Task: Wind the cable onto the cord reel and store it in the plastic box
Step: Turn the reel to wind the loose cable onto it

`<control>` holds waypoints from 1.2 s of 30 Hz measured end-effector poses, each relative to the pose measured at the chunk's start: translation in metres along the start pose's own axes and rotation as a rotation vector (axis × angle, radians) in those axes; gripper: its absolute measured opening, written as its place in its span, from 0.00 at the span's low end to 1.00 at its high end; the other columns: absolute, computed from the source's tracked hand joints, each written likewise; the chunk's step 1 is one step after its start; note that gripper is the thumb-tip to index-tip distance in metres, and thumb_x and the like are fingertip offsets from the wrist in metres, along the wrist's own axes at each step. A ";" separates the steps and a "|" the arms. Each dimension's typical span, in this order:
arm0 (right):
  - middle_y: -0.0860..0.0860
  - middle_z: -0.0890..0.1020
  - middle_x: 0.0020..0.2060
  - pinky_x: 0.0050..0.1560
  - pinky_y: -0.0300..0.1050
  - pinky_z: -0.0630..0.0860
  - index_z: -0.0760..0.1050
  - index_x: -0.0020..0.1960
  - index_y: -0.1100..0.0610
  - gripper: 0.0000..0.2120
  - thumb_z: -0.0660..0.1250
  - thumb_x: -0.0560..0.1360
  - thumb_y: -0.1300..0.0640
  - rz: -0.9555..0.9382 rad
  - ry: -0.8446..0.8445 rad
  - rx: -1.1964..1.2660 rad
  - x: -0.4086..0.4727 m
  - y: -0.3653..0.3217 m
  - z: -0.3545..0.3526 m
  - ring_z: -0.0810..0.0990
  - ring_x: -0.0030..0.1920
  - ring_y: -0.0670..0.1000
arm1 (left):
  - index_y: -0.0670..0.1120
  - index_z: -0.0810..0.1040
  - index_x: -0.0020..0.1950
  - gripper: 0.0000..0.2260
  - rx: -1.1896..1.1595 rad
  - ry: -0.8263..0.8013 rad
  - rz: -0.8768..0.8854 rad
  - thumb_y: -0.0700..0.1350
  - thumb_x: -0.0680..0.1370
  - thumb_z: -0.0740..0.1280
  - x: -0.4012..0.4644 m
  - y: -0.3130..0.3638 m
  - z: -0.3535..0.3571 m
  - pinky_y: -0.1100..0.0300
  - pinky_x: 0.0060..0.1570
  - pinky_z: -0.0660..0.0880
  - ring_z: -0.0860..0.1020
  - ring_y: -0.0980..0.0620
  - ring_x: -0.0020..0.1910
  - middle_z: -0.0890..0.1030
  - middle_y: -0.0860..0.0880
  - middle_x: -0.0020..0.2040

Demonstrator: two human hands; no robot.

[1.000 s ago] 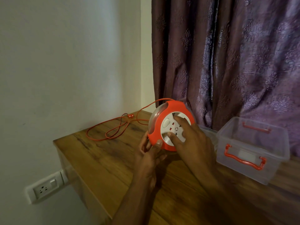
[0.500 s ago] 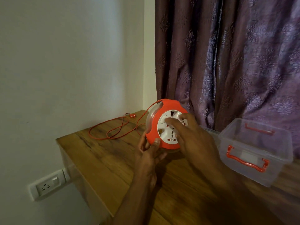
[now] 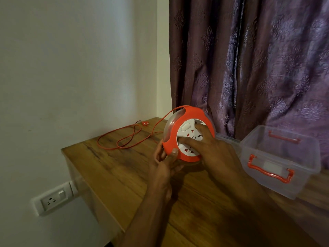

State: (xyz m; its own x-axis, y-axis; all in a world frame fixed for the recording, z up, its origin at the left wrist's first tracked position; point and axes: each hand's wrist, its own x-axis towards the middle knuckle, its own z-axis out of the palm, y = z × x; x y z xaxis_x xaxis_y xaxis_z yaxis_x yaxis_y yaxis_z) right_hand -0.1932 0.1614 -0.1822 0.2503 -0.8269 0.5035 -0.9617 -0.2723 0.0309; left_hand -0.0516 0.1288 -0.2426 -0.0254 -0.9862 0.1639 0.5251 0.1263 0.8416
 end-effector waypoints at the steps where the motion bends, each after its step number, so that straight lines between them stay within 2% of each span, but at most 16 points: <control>1: 0.51 0.53 0.75 0.59 0.56 0.75 0.57 0.70 0.36 0.26 0.62 0.77 0.50 0.017 -0.012 -0.003 0.000 0.001 0.001 0.69 0.67 0.60 | 0.59 0.76 0.60 0.24 0.002 0.000 0.001 0.51 0.65 0.74 0.000 0.000 0.000 0.53 0.43 0.83 0.85 0.48 0.51 0.86 0.53 0.54; 5: 0.52 0.55 0.74 0.56 0.54 0.77 0.52 0.72 0.34 0.26 0.58 0.77 0.46 0.076 0.003 0.008 0.001 0.005 0.005 0.74 0.62 0.59 | 0.59 0.76 0.62 0.26 0.005 -0.009 0.002 0.51 0.65 0.75 0.000 -0.001 -0.001 0.53 0.43 0.83 0.85 0.50 0.50 0.86 0.54 0.53; 8: 0.52 0.64 0.69 0.46 0.52 0.79 0.48 0.72 0.34 0.27 0.58 0.77 0.44 0.113 0.083 -0.027 0.002 0.003 0.006 0.79 0.53 0.57 | 0.59 0.76 0.63 0.26 -0.007 -0.027 0.006 0.51 0.66 0.75 0.001 -0.002 -0.002 0.54 0.42 0.83 0.85 0.50 0.52 0.85 0.54 0.54; 10: 0.52 0.70 0.65 0.42 0.50 0.79 0.48 0.73 0.36 0.28 0.58 0.77 0.42 0.125 0.139 -0.014 0.002 0.000 0.008 0.80 0.50 0.56 | 0.59 0.76 0.63 0.25 -0.014 -0.039 0.016 0.51 0.66 0.75 0.001 -0.002 -0.002 0.55 0.42 0.82 0.85 0.50 0.52 0.85 0.54 0.55; 13: 0.53 0.77 0.61 0.45 0.51 0.79 0.50 0.74 0.39 0.30 0.56 0.75 0.37 0.176 0.197 0.006 0.000 -0.006 0.009 0.80 0.52 0.56 | 0.56 0.77 0.64 0.25 -0.015 -0.046 0.029 0.50 0.68 0.76 0.000 -0.002 -0.001 0.55 0.42 0.82 0.84 0.47 0.54 0.85 0.52 0.57; 15: 0.53 0.81 0.55 0.46 0.51 0.78 0.53 0.74 0.40 0.31 0.55 0.74 0.34 0.241 0.229 0.033 0.000 -0.008 0.009 0.81 0.50 0.57 | 0.56 0.77 0.64 0.25 -0.010 -0.050 0.040 0.51 0.68 0.76 0.000 -0.003 0.000 0.53 0.43 0.83 0.84 0.47 0.54 0.85 0.51 0.57; 18: 0.51 0.84 0.47 0.46 0.50 0.76 0.56 0.74 0.44 0.30 0.55 0.75 0.35 0.324 0.233 0.150 0.001 -0.009 0.009 0.81 0.49 0.57 | 0.57 0.77 0.64 0.24 -0.004 -0.062 0.060 0.51 0.68 0.76 0.000 -0.004 0.000 0.53 0.43 0.83 0.84 0.48 0.54 0.85 0.52 0.57; 20: 0.49 0.85 0.46 0.46 0.49 0.74 0.57 0.74 0.45 0.30 0.57 0.75 0.37 0.360 0.212 0.243 0.002 -0.011 0.007 0.80 0.50 0.56 | 0.57 0.77 0.64 0.25 -0.009 -0.044 0.049 0.51 0.68 0.75 -0.001 -0.003 -0.001 0.53 0.44 0.83 0.84 0.48 0.54 0.85 0.51 0.57; 22: 0.48 0.84 0.47 0.45 0.48 0.74 0.57 0.74 0.47 0.30 0.59 0.75 0.39 0.326 0.208 0.222 0.001 -0.012 0.005 0.80 0.50 0.56 | 0.59 0.77 0.63 0.24 -0.023 -0.026 0.041 0.51 0.67 0.75 0.000 -0.003 0.000 0.55 0.43 0.83 0.84 0.48 0.54 0.85 0.52 0.57; 25: 0.51 0.80 0.57 0.45 0.50 0.76 0.59 0.73 0.48 0.27 0.61 0.76 0.44 0.239 0.249 0.168 0.001 -0.011 0.000 0.80 0.52 0.56 | 0.57 0.75 0.66 0.28 -0.051 0.027 0.020 0.50 0.67 0.75 0.000 -0.002 -0.001 0.54 0.42 0.83 0.83 0.46 0.55 0.84 0.51 0.58; 28: 0.52 0.67 0.68 0.43 0.47 0.77 0.58 0.72 0.46 0.25 0.61 0.77 0.51 0.119 0.198 0.116 0.001 -0.011 -0.003 0.78 0.54 0.56 | 0.57 0.74 0.66 0.28 -0.071 0.056 -0.004 0.50 0.67 0.75 0.001 0.000 -0.001 0.53 0.42 0.83 0.83 0.46 0.55 0.84 0.51 0.57; 30: 0.51 0.60 0.72 0.45 0.48 0.78 0.58 0.71 0.43 0.25 0.61 0.77 0.53 0.046 0.122 0.056 0.001 -0.012 -0.002 0.77 0.58 0.57 | 0.58 0.75 0.64 0.26 -0.059 0.054 -0.005 0.50 0.67 0.75 0.000 -0.001 -0.001 0.52 0.43 0.83 0.84 0.46 0.54 0.85 0.52 0.56; 33: 0.51 0.51 0.75 0.53 0.50 0.77 0.56 0.71 0.40 0.26 0.61 0.77 0.55 0.009 0.028 0.024 0.000 -0.012 0.000 0.71 0.65 0.58 | 0.58 0.76 0.63 0.25 -0.052 0.055 0.007 0.51 0.67 0.75 0.000 -0.001 -0.001 0.53 0.43 0.83 0.84 0.47 0.53 0.86 0.53 0.54; 36: 0.49 0.46 0.76 0.58 0.50 0.75 0.54 0.72 0.38 0.29 0.60 0.77 0.57 0.000 -0.028 0.024 0.000 -0.010 -0.002 0.67 0.69 0.58 | 0.58 0.76 0.63 0.25 -0.049 0.052 0.015 0.51 0.67 0.75 0.001 -0.001 -0.002 0.53 0.43 0.83 0.84 0.48 0.53 0.86 0.53 0.54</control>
State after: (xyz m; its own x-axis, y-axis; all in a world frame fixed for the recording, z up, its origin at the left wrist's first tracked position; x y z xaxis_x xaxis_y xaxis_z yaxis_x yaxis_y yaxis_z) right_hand -0.1839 0.1653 -0.1804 0.2536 -0.8405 0.4787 -0.9588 -0.2838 0.0097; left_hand -0.0506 0.1277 -0.2438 0.0265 -0.9886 0.1485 0.5661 0.1373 0.8129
